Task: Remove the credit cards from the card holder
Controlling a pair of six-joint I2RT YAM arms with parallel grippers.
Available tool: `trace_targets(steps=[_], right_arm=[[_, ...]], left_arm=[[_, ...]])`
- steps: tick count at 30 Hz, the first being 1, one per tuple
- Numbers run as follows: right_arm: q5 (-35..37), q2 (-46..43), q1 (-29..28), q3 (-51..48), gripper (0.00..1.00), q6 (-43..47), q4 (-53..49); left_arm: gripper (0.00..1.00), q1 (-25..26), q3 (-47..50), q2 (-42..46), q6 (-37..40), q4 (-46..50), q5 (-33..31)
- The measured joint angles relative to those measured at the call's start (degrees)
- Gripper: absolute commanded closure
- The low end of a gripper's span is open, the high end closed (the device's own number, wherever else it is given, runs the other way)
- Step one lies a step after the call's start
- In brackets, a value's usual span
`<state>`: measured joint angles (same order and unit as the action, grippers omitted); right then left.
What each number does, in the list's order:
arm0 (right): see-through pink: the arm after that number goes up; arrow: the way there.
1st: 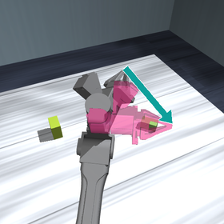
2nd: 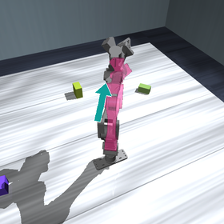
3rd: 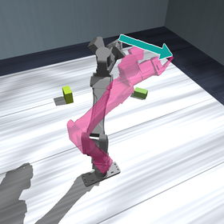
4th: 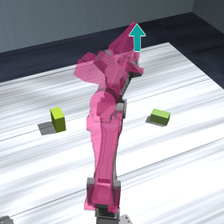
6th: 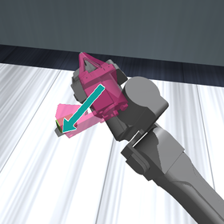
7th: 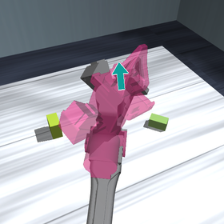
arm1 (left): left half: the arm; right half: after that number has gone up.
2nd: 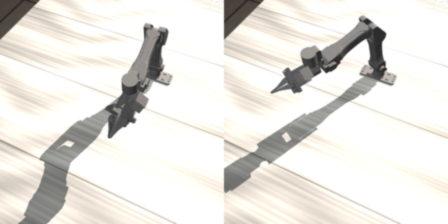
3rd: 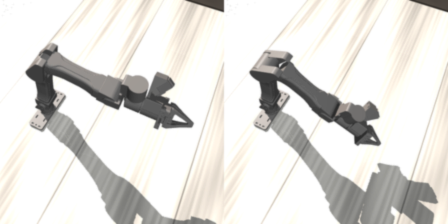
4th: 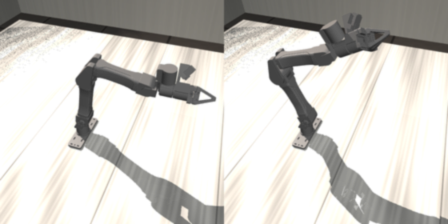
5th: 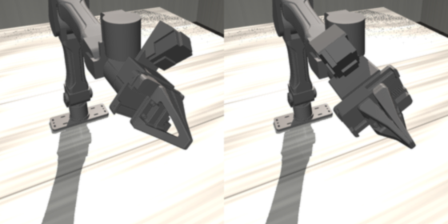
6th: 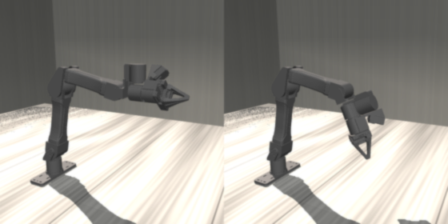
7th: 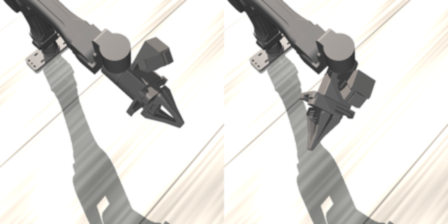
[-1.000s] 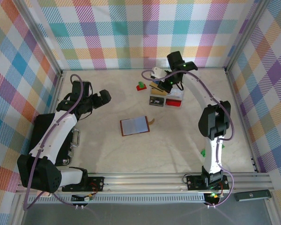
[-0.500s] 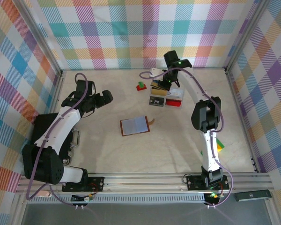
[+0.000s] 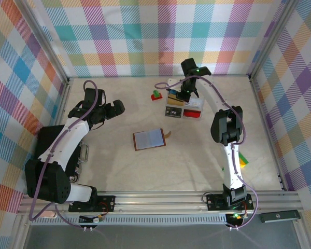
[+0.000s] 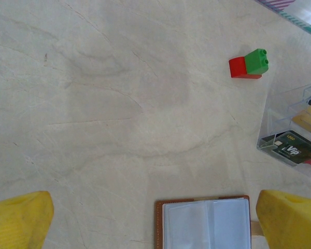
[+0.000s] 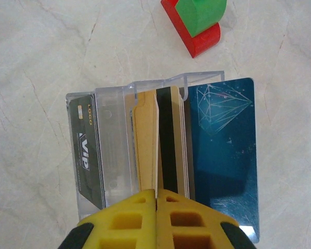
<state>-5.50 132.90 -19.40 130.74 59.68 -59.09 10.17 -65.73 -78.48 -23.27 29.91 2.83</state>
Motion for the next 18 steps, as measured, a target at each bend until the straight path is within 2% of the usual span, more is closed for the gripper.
trace_targets(steps=[13,18], right_arm=[[0.59,1.77,0.00,0.83,0.86,-1.22,-0.02],[1.25,1.86,0.00,2.38,0.86,-2.91,1.42]], left_arm=[[0.00,0.00,0.00,0.00,0.20,0.00,0.07],[0.00,0.00,0.00,0.00,0.17,0.00,0.07]])
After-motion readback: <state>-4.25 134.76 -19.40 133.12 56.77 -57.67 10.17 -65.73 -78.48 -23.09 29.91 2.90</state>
